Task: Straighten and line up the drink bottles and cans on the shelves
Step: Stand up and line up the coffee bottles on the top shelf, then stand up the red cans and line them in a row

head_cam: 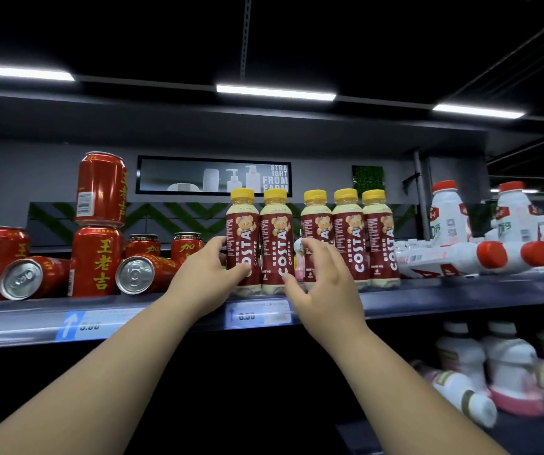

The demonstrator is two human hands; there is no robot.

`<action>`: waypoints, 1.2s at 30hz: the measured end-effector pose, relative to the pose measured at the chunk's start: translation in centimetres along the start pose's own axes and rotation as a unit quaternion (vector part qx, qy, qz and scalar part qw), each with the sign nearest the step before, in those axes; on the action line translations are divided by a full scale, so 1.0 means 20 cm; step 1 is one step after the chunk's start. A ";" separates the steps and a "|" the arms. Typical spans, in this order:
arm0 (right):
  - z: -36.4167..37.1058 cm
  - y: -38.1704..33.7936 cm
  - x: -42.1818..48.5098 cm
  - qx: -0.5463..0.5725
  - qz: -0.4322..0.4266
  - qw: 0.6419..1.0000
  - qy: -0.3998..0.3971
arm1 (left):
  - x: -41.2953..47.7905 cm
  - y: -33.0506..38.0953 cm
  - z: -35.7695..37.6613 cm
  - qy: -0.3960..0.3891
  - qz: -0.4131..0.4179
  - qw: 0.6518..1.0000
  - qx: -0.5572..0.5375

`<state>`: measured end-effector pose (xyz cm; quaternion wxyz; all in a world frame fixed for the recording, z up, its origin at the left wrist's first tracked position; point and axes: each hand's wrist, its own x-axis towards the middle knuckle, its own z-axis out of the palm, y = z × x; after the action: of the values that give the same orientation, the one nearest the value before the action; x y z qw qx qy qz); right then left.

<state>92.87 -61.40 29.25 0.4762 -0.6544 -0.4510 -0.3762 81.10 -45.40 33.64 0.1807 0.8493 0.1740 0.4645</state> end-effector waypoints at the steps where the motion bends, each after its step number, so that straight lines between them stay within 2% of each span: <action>1: -0.02 0.02 -0.01 -0.002 -0.005 1.000 0.004 | 0.00 0.01 0.01 -0.003 0.005 1.000 0.014; 8: -0.07 0.07 -0.03 0.019 -0.022 1.000 0.010 | -0.04 0.09 0.04 -0.010 0.018 0.995 0.094; 13: -0.02 0.03 -0.04 0.071 -0.037 0.997 -0.005 | -0.16 0.13 0.00 0.047 0.053 0.995 0.071; 17: 0.11 -0.10 -0.06 0.128 -0.061 0.990 -0.023 | -0.32 0.08 -0.14 0.103 0.112 0.985 0.082; 22: 0.29 -0.32 -0.09 0.160 -0.096 0.982 -0.037 | -0.45 -0.05 -0.35 0.152 0.115 0.976 0.102; 31: 0.55 -0.62 -0.01 0.085 -0.090 0.990 -0.061 | -0.43 -0.36 -0.60 0.133 0.056 0.984 0.100; 36: 0.65 -0.74 0.07 -0.005 -0.022 0.994 -0.108 | -0.38 -0.45 -0.64 0.124 0.075 0.987 0.072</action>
<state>80.18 -46.45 31.29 0.4131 -0.6834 -0.5121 -0.3163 65.14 -39.22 30.28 0.0605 0.8063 0.1636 0.5651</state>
